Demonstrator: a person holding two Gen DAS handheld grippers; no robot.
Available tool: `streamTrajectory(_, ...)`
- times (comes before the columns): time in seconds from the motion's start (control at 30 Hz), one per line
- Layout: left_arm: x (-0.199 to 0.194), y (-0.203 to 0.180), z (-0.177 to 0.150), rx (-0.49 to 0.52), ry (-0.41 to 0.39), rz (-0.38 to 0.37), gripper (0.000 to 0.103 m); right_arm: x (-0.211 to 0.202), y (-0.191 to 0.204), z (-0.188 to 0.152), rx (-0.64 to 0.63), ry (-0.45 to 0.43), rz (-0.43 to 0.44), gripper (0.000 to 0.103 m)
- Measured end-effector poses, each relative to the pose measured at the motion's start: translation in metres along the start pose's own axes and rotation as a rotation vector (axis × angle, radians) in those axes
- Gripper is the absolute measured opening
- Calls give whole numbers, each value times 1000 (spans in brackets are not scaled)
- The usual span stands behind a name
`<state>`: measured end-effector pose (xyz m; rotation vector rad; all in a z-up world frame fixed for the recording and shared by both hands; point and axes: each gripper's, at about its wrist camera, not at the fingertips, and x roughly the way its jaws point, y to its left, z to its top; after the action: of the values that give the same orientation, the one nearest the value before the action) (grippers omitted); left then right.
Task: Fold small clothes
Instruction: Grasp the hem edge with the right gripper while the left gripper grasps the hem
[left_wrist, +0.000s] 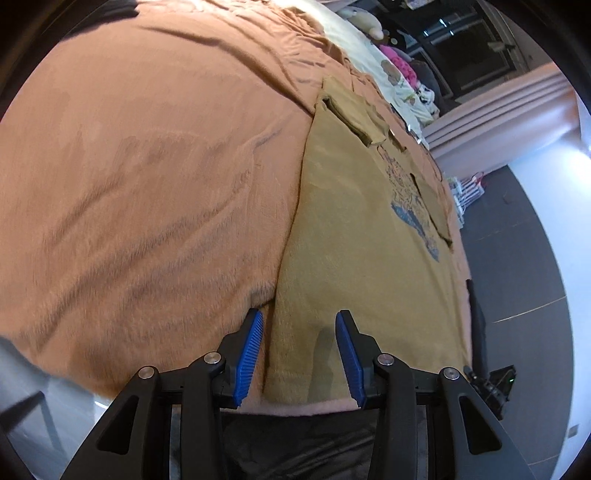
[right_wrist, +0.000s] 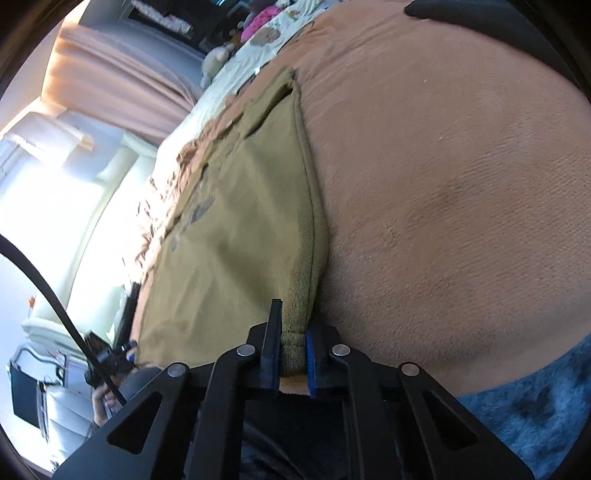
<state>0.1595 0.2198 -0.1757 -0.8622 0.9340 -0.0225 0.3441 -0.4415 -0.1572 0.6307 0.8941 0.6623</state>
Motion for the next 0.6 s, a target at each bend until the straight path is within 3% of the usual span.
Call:
streamTrajectory(0.33, 3, -6, -11, -23, -11, -21, 43, -36, -22, -3, 50, -99, -8, 4)
streamTrajectory(0.6, 12, -4, -4, -81, -48, -36, 43, -21, -5, -9, 79, -103, 14, 4)
